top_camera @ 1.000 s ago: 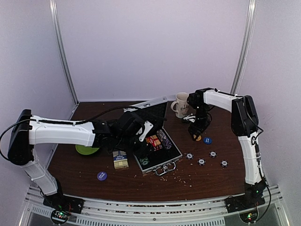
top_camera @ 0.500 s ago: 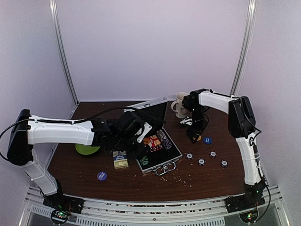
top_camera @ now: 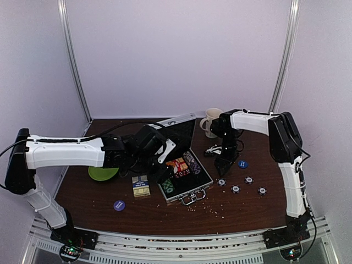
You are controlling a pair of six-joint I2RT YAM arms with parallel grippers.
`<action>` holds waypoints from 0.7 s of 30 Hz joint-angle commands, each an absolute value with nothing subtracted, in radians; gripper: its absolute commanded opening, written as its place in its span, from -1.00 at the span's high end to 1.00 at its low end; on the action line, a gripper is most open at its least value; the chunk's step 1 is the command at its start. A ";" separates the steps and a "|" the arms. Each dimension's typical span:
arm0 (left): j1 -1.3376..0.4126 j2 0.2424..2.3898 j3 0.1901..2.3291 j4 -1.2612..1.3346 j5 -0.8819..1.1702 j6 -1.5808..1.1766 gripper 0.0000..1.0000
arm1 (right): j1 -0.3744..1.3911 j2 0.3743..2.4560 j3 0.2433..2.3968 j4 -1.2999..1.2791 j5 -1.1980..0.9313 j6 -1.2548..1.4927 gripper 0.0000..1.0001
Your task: Pack up texas hold em set
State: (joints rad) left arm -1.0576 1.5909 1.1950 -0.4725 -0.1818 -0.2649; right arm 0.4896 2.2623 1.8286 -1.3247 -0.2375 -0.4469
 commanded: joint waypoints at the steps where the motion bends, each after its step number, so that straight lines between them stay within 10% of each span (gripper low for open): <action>1: -1.063 1.566 1.229 -0.471 -0.200 -0.270 -0.20 | 0.477 2.098 1.728 -1.093 -0.324 -0.296 -0.59; 21: -1.063 1.562 1.261 -0.540 -0.170 -0.313 -0.20 | 0.315 2.145 1.708 -0.904 -0.235 0.083 -0.90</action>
